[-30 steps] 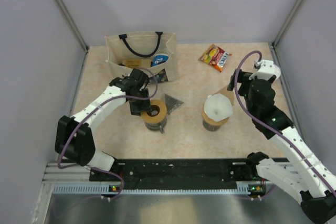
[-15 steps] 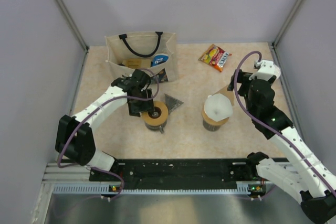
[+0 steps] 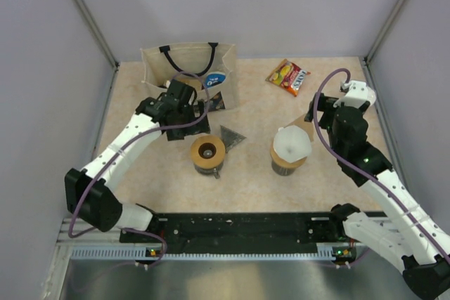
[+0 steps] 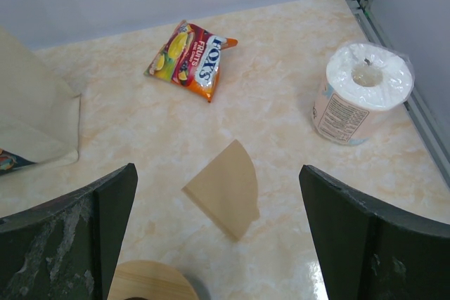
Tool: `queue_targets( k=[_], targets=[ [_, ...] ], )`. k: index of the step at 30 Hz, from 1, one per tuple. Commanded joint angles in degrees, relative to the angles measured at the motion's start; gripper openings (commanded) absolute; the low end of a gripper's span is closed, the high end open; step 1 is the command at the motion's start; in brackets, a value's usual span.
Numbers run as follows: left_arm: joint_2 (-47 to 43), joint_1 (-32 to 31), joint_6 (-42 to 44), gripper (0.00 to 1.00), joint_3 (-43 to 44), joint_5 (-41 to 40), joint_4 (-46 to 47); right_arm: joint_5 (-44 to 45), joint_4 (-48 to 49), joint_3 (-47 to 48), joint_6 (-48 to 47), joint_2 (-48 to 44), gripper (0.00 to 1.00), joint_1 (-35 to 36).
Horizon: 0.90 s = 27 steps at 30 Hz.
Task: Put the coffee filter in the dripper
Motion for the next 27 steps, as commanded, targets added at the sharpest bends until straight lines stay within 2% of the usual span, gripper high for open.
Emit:
queue_targets(
  k=[1, 5, 10, 13, 15, 18, 21, 27],
  targets=[
    [2.77, -0.85, -1.30, 0.99, 7.76, -0.66, 4.88, 0.67, 1.78, -0.63, 0.21, -1.63, 0.99, -0.35],
    [9.88, -3.13, -0.52, 0.99, 16.36, -3.21, 5.15, 0.76, 2.48, -1.34, 0.22, -2.16, 0.99, -0.26],
    [21.57, -5.68, 2.56, 0.99, 29.37, -4.96, 0.33, 0.85, 2.66, -1.34, 0.13, -2.25, 0.99, -0.35],
    [28.95, -7.44, 4.40, 0.94, 36.49, -5.85, -2.84, 1.28, 2.66, -1.60, 0.21, -2.16, 0.99, -0.35],
    [31.95, -9.46, 10.79, 0.94, 38.70, -4.36, -2.67, 1.63, 2.83, -1.78, -0.13, -2.07, 0.99, -0.35],
    [33.28, -11.40, 25.89, 0.93, 37.66, 1.42, 2.24, 1.37, 2.83, -1.69, -0.14, -1.99, 0.99, -0.35],
    [32.67, -10.53, 32.17, 0.94, 36.43, 2.32, 5.23, 0.32, 2.92, -1.60, -0.05, -2.07, 0.99, -0.35],
    [31.26, -10.35, 52.46, 0.96, 32.47, 17.86, 4.81, 0.06, 2.75, -1.43, -0.14, -1.55, 0.99, -0.35]
  ],
)
